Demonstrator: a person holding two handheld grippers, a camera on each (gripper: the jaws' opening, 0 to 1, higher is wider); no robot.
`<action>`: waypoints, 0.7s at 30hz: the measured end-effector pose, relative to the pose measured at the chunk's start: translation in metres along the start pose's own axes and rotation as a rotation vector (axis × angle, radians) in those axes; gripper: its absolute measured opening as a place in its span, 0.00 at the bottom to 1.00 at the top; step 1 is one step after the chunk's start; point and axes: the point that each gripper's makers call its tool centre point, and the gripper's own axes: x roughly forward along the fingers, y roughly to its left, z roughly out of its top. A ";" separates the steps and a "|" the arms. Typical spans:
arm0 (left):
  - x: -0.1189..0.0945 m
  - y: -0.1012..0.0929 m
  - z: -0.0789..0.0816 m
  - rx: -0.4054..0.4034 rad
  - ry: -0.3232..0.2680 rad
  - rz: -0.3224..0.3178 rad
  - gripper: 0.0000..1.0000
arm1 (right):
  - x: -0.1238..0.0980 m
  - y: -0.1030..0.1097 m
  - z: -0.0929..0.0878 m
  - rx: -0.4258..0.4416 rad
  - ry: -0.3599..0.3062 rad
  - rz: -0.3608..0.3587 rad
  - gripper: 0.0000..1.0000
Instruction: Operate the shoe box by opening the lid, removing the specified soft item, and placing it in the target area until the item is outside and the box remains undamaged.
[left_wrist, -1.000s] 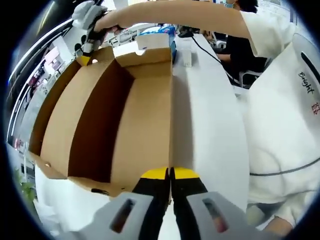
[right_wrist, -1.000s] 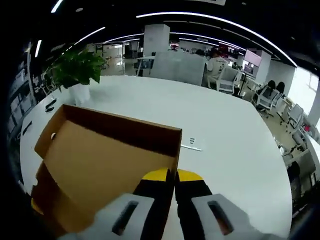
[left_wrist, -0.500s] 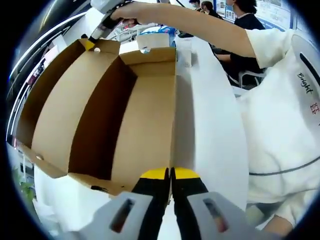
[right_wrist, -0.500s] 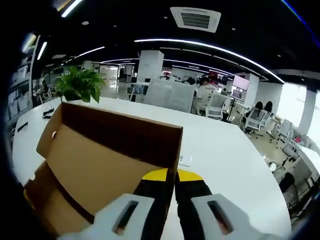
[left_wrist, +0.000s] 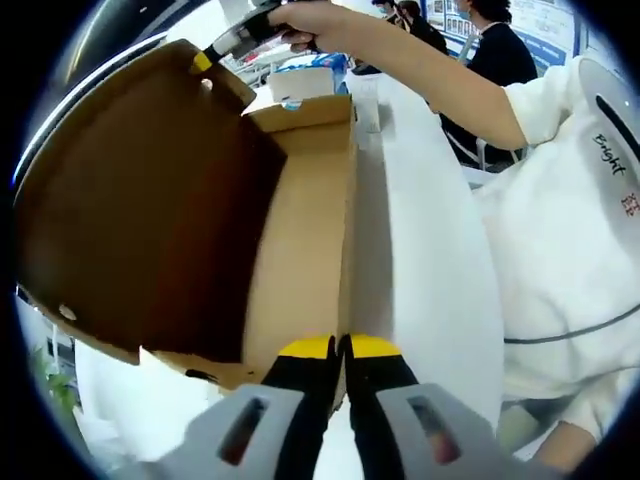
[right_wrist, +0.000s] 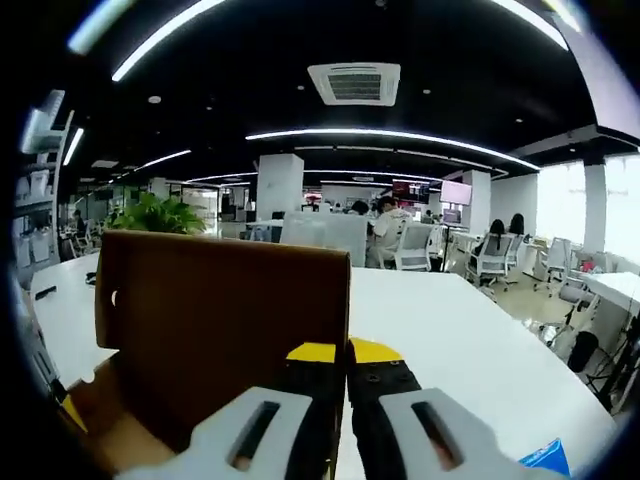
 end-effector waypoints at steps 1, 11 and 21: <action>0.001 -0.001 0.000 -0.005 0.001 -0.001 0.03 | -0.001 0.001 0.000 -0.021 -0.004 -0.004 0.00; 0.001 0.005 0.000 -0.038 -0.009 0.041 0.04 | -0.030 0.005 0.002 -0.021 -0.061 0.003 0.00; 0.002 0.018 -0.001 -0.013 -0.020 0.130 0.07 | -0.042 0.011 -0.002 -0.039 -0.063 0.017 0.00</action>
